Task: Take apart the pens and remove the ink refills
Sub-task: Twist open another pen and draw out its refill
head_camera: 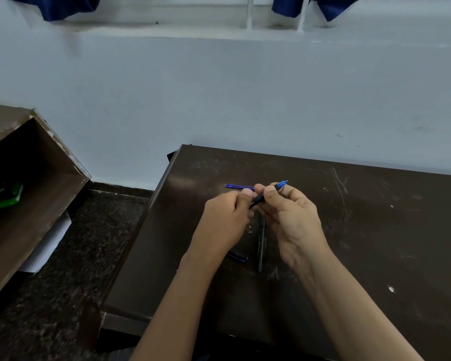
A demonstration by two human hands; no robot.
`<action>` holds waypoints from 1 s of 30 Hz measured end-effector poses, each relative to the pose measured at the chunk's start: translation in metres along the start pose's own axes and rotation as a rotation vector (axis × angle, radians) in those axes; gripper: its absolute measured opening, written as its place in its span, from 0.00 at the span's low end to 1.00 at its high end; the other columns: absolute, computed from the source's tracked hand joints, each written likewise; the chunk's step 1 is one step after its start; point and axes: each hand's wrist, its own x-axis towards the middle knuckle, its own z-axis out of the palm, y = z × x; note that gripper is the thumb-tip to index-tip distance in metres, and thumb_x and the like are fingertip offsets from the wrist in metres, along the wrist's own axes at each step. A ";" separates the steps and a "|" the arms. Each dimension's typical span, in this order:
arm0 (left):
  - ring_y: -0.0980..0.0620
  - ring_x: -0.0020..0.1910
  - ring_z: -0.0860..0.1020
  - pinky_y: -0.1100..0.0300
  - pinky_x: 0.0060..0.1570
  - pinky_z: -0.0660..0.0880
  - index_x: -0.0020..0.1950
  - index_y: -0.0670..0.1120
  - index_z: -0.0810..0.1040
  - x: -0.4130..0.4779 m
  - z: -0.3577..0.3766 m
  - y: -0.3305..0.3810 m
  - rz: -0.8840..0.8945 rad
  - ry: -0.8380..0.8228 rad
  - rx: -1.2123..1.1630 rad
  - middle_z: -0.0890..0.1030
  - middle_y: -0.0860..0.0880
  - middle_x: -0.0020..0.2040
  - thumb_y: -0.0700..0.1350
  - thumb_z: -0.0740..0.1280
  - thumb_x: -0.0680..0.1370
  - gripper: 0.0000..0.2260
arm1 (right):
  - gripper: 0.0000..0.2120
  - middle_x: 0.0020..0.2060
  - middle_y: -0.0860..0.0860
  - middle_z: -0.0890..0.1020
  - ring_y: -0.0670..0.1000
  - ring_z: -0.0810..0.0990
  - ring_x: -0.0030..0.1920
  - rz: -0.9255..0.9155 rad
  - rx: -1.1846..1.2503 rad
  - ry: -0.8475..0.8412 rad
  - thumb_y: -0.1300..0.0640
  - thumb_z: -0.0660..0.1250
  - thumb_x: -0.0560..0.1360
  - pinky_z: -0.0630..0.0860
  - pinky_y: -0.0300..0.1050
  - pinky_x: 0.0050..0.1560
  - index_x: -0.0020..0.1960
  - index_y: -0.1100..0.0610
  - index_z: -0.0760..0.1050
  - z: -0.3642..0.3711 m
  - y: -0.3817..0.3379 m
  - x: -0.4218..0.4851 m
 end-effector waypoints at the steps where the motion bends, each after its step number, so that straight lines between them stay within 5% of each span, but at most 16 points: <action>1: 0.57 0.38 0.80 0.73 0.35 0.71 0.49 0.44 0.81 0.001 0.000 0.000 -0.017 -0.035 0.010 0.83 0.50 0.41 0.52 0.55 0.82 0.18 | 0.03 0.46 0.56 0.85 0.55 0.84 0.49 0.001 0.001 0.000 0.63 0.67 0.75 0.81 0.49 0.50 0.48 0.58 0.78 0.001 0.000 -0.001; 4: 0.60 0.34 0.78 0.75 0.34 0.71 0.47 0.44 0.82 0.000 -0.001 0.000 0.016 -0.044 0.058 0.83 0.51 0.39 0.52 0.58 0.81 0.16 | 0.04 0.46 0.55 0.86 0.54 0.84 0.48 0.018 0.022 0.010 0.63 0.66 0.76 0.82 0.47 0.46 0.49 0.59 0.78 0.001 0.002 -0.001; 8: 0.59 0.38 0.78 0.70 0.36 0.72 0.47 0.47 0.79 -0.002 -0.003 -0.003 0.069 0.067 0.017 0.81 0.53 0.40 0.50 0.69 0.75 0.07 | 0.04 0.45 0.54 0.86 0.57 0.83 0.55 0.037 0.019 0.014 0.63 0.65 0.77 0.80 0.50 0.55 0.47 0.59 0.79 0.001 0.004 0.001; 13: 0.53 0.41 0.82 0.62 0.45 0.76 0.48 0.45 0.82 -0.001 -0.002 0.001 -0.045 -0.055 0.015 0.84 0.49 0.41 0.54 0.55 0.82 0.20 | 0.03 0.47 0.57 0.86 0.57 0.83 0.53 0.040 -0.025 0.017 0.62 0.67 0.76 0.79 0.53 0.56 0.47 0.59 0.80 0.001 0.005 0.000; 18: 0.56 0.39 0.80 0.65 0.39 0.75 0.47 0.46 0.80 -0.003 -0.005 -0.002 0.039 0.013 0.036 0.83 0.50 0.40 0.50 0.67 0.76 0.08 | 0.07 0.47 0.57 0.85 0.52 0.82 0.44 0.045 0.004 0.011 0.63 0.65 0.77 0.81 0.43 0.45 0.52 0.65 0.79 0.000 0.006 0.000; 21: 0.55 0.41 0.81 0.65 0.41 0.75 0.47 0.46 0.80 -0.002 -0.004 -0.003 -0.003 -0.002 0.022 0.83 0.50 0.41 0.53 0.64 0.78 0.11 | 0.06 0.48 0.59 0.85 0.55 0.82 0.48 0.031 -0.024 0.021 0.63 0.66 0.76 0.79 0.50 0.55 0.51 0.64 0.80 0.001 0.008 0.001; 24: 0.54 0.41 0.82 0.65 0.42 0.74 0.48 0.43 0.82 -0.002 -0.003 -0.002 -0.052 -0.115 0.015 0.85 0.48 0.42 0.53 0.55 0.82 0.19 | 0.06 0.45 0.59 0.85 0.54 0.82 0.43 0.020 -0.052 0.016 0.62 0.67 0.76 0.80 0.56 0.54 0.49 0.63 0.80 0.001 0.009 0.002; 28: 0.56 0.40 0.79 0.70 0.37 0.71 0.48 0.45 0.80 -0.002 -0.005 -0.002 0.019 -0.064 0.086 0.83 0.49 0.42 0.49 0.65 0.78 0.09 | 0.08 0.40 0.56 0.84 0.46 0.82 0.34 0.003 -0.026 0.003 0.63 0.69 0.74 0.80 0.39 0.37 0.51 0.66 0.79 -0.002 0.009 0.003; 30: 0.58 0.38 0.78 0.70 0.36 0.70 0.45 0.48 0.78 -0.003 -0.007 -0.002 0.034 -0.028 0.065 0.82 0.50 0.41 0.49 0.69 0.75 0.05 | 0.11 0.41 0.57 0.84 0.48 0.82 0.37 -0.008 -0.034 -0.010 0.61 0.70 0.74 0.80 0.39 0.40 0.52 0.67 0.79 -0.001 0.009 0.003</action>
